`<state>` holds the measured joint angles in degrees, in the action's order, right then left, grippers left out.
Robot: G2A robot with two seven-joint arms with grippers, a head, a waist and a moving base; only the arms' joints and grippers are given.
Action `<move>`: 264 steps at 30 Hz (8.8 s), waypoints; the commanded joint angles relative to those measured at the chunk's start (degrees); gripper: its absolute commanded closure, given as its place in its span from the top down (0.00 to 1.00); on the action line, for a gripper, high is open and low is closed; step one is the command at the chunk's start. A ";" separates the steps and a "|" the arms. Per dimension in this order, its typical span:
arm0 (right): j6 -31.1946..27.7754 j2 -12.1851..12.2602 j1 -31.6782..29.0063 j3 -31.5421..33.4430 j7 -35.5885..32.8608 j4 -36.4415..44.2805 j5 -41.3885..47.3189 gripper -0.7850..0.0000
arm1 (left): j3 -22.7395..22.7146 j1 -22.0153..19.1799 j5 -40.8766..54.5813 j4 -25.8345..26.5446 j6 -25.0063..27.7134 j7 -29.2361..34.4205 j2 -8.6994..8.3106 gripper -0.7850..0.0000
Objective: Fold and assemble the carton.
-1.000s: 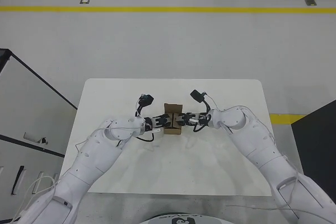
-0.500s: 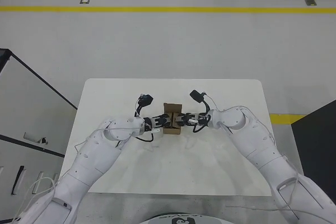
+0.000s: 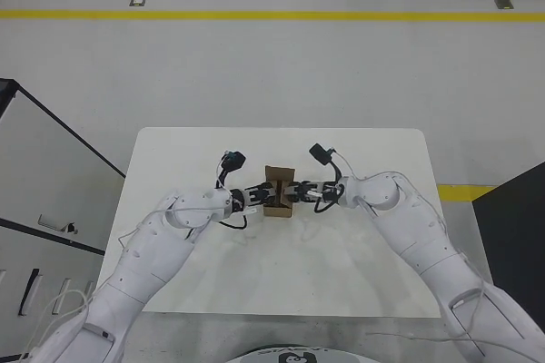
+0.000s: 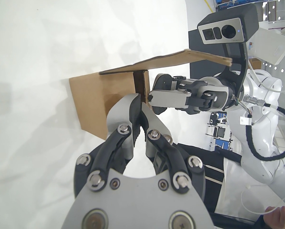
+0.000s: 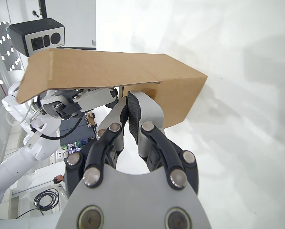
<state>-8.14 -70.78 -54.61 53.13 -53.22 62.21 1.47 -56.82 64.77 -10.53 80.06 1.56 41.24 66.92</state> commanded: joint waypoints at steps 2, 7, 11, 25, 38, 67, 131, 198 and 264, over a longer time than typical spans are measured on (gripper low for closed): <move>-1.58 0.55 -0.93 2.02 -1.39 0.44 2.28 0.49 | -1.07 0.93 0.18 1.11 0.90 0.53 -0.33 0.00; -3.82 1.61 -2.93 5.54 -4.22 2.02 5.89 0.84 | -3.05 2.71 0.85 4.00 2.40 1.71 -0.93 0.14; -5.33 2.60 -4.67 8.29 -9.23 4.49 9.03 1.00 | -4.54 4.01 1.34 8.59 3.17 5.25 -1.54 1.00; -7.92 3.34 -6.97 12.57 -8.86 4.33 16.00 1.00 | -5.35 6.11 2.49 8.24 6.69 7.83 -2.10 1.00; -7.90 3.03 -5.95 12.63 -4.81 3.35 17.71 1.00 | -3.81 6.25 2.23 6.93 6.87 7.00 -1.90 1.00; -17.18 -6.08 12.23 -2.46 -4.22 -25.11 24.91 1.00 | -0.65 4.89 2.36 3.39 6.79 3.82 -1.23 1.00; -16.35 -7.34 7.63 1.83 -12.30 -28.62 31.36 1.00 | -0.29 -0.73 10.98 -9.10 10.05 -4.05 1.38 1.00; -16.96 -5.32 4.91 5.89 -13.14 -24.53 30.28 1.00 | 0.24 -3.24 14.25 -21.92 10.51 -1.81 2.80 0.00; 0.23 2.50 2.79 9.37 -12.38 10.82 -11.92 0.58 | 0.24 -3.24 14.25 -21.92 10.51 -1.81 2.80 0.00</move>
<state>-7.92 -68.20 -52.22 63.01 -65.58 73.23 -10.16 -56.58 61.53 3.72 58.14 12.07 39.43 69.72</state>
